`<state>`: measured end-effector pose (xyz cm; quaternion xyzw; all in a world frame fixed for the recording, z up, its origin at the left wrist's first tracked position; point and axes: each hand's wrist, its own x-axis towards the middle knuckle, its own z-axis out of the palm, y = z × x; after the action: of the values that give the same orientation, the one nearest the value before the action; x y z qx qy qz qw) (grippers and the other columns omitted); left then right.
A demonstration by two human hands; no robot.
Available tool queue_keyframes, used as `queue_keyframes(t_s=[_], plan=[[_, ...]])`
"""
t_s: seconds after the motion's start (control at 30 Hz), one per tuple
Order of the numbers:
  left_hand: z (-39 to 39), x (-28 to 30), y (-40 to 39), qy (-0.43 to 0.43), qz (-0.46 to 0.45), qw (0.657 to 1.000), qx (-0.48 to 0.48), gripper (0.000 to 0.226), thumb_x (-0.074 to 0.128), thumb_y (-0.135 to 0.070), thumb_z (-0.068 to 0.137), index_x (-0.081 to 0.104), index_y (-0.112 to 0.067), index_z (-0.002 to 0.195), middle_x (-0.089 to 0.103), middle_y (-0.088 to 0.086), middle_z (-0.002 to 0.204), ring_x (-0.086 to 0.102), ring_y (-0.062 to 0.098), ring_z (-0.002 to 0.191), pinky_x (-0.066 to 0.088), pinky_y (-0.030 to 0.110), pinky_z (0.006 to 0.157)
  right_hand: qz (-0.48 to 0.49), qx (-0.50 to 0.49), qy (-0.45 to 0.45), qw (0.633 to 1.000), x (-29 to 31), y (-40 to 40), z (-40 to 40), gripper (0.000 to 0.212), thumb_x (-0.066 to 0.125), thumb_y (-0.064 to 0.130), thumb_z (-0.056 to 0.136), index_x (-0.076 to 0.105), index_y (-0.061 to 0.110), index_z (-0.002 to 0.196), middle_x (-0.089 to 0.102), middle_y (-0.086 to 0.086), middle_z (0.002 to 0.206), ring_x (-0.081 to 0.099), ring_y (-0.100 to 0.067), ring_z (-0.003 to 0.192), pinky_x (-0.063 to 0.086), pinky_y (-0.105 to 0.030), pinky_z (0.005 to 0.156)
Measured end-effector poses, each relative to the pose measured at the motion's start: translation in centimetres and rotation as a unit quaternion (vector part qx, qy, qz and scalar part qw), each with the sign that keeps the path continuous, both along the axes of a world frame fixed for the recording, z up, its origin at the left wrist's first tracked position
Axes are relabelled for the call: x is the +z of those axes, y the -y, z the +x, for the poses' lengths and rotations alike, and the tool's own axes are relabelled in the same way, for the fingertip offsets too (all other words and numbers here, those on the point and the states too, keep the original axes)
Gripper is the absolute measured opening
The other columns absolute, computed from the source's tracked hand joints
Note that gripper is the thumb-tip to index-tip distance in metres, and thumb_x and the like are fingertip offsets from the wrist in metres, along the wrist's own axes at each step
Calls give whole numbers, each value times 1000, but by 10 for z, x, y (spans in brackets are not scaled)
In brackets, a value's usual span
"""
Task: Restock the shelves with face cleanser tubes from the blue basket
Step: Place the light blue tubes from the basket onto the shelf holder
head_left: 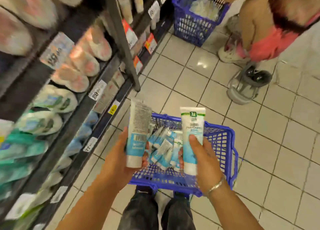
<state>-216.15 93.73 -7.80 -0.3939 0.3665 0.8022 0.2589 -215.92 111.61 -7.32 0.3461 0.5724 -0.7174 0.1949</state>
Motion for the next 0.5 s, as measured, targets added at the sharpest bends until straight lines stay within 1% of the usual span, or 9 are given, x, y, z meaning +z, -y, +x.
queue_keyframes(t_s=[0.07, 0.13, 0.2, 0.23, 0.27, 0.3, 0.37, 0.43, 0.5], plan=[[-5, 54, 14, -14, 15, 1000, 15, 43, 47, -49, 79, 70, -13, 76, 61, 5, 59, 51, 14, 39, 41, 19, 38, -18, -17, -25, 999, 54, 16, -12, 23, 55, 31, 77, 53, 14, 92, 57, -2, 48, 51, -12, 37, 42, -21, 34], [1, 105, 36, -29, 10, 999, 21, 42, 69, -55, 58, 72, -15, 71, 62, 4, 58, 53, 14, 40, 44, 20, 39, -26, -15, -37, 999, 102, 37, -11, 30, 55, 37, 71, 53, 14, 90, 56, -3, 50, 51, -12, 37, 41, -20, 35], [5, 153, 56, -63, 17, 998, 19, 52, 87, -54, 32, 74, -17, 66, 63, 4, 60, 53, 14, 41, 43, 19, 38, -28, -3, -55, 998, 146, 56, -13, 33, 55, 40, 69, 55, 13, 87, 56, -6, 53, 52, -12, 38, 41, -18, 36], [4, 176, 64, -80, 24, 996, 21, 56, 89, -53, 27, 74, -16, 66, 63, 5, 62, 53, 14, 40, 42, 18, 37, -31, 3, -67, 997, 167, 65, -18, 34, 55, 40, 69, 55, 12, 88, 56, -6, 54, 53, -11, 39, 41, -18, 36], [2, 197, 71, -97, 26, 995, 25, 58, 89, -52, 28, 74, -15, 69, 63, 7, 64, 52, 15, 39, 41, 18, 36, -35, 11, -80, 996, 187, 71, -24, 36, 55, 41, 69, 55, 11, 88, 57, -6, 53, 53, -12, 39, 42, -18, 37], [1, 218, 76, -113, 21, 993, 31, 57, 87, -52, 37, 73, -12, 76, 64, 8, 67, 51, 15, 40, 41, 18, 35, -40, 24, -94, 994, 207, 78, -29, 37, 54, 41, 69, 55, 10, 88, 57, -5, 52, 52, -12, 38, 42, -19, 36], [8, 256, 84, -134, -6, 990, 48, 50, 70, -51, 61, 64, -9, 88, 65, 8, 69, 52, 14, 41, 41, 18, 36, -51, 54, -121, 990, 243, 88, -34, 38, 54, 42, 70, 55, 9, 89, 59, -4, 53, 52, -12, 39, 42, -19, 37], [25, 285, 92, -142, -37, 987, 67, 42, 52, -46, 72, 62, -10, 91, 66, 6, 71, 54, 14, 44, 43, 20, 38, -58, 85, -138, 985, 270, 98, -30, 39, 53, 42, 71, 56, 10, 91, 61, -3, 53, 54, -11, 40, 43, -18, 37], [45, 313, 99, -156, -52, 983, 80, 37, 56, -40, 75, 65, -11, 96, 67, 8, 79, 60, 16, 53, 49, 26, 44, -66, 115, -144, 981, 295, 109, -21, 39, 53, 45, 71, 56, 12, 92, 62, -2, 54, 55, -11, 42, 43, -19, 37]])
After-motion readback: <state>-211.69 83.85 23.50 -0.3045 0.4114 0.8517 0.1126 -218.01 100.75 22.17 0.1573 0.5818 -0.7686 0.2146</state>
